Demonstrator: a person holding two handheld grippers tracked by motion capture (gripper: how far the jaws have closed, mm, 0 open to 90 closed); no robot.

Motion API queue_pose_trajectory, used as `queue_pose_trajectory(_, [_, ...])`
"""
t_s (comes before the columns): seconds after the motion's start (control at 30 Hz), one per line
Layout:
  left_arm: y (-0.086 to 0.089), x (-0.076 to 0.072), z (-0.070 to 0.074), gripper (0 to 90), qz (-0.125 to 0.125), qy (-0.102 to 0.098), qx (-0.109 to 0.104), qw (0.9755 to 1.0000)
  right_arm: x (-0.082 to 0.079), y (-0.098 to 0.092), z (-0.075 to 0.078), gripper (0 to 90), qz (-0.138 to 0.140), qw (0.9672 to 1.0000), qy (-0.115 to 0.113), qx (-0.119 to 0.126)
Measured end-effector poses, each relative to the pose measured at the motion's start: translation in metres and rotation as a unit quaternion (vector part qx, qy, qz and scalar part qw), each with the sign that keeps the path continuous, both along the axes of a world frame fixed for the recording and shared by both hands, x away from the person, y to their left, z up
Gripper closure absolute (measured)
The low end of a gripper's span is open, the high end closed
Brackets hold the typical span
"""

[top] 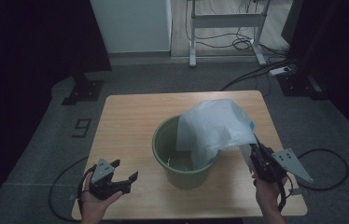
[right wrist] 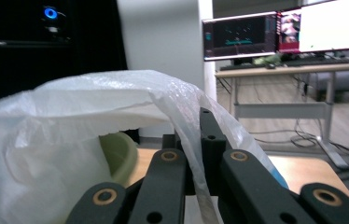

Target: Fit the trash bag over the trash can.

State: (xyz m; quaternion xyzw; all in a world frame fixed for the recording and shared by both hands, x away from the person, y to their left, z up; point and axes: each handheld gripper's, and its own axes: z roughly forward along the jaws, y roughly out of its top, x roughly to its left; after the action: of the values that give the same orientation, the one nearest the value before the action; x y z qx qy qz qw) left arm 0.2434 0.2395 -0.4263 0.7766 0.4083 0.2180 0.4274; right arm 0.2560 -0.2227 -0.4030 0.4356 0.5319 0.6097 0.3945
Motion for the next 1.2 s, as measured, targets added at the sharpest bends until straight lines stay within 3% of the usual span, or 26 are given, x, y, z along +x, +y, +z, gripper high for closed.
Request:
queue_pose_trajectory(0.13, [-0.011, 0.0, 0.02, 18.8, -0.012, -0.017, -0.005, 0.9998, 0.002, 0.012, 0.021, 88.5, 0.022, 0.9996, -0.014, -0.009])
queue_pose_trajectory(0.3, [-0.018, -0.001, 0.031, 18.9, -0.016, -0.031, -0.013, 0.9993, 0.003, 0.026, 0.034, 88.5, 0.04, 0.9987, -0.022, -0.023])
queue_pose_trajectory(0.37, [-0.023, -0.001, 0.036, 18.9, -0.015, -0.04, -0.026, 0.9988, 0.003, 0.038, 0.04, 88.5, 0.052, 0.9978, -0.022, -0.035])
queue_pose_trajectory(0.7, [-0.029, -0.002, 0.042, 19.5, -0.003, -0.063, -0.071, 0.9955, 0.006, 0.061, 0.048, 88.4, 0.069, 0.9956, -0.016, -0.061])
queue_pose_trajectory(0.8, [-0.035, -0.007, 0.052, 19.4, -0.004, -0.082, -0.081, 0.9933, 0.007, 0.066, 0.051, 88.4, 0.069, 0.9952, -0.01, -0.068])
queue_pose_trajectory(0.97, [-0.049, -0.011, 0.061, 19.4, -0.017, -0.098, -0.08, 0.9918, 0.007, 0.073, 0.056, 88.3, 0.07, 0.9945, -0.008, -0.078])
queue_pose_trajectory(1.2, [-0.063, -0.013, 0.063, 19.2, -0.018, -0.108, -0.08, 0.9907, 0.004, 0.085, 0.057, 87.9, 0.075, 0.9926, -0.006, -0.095])
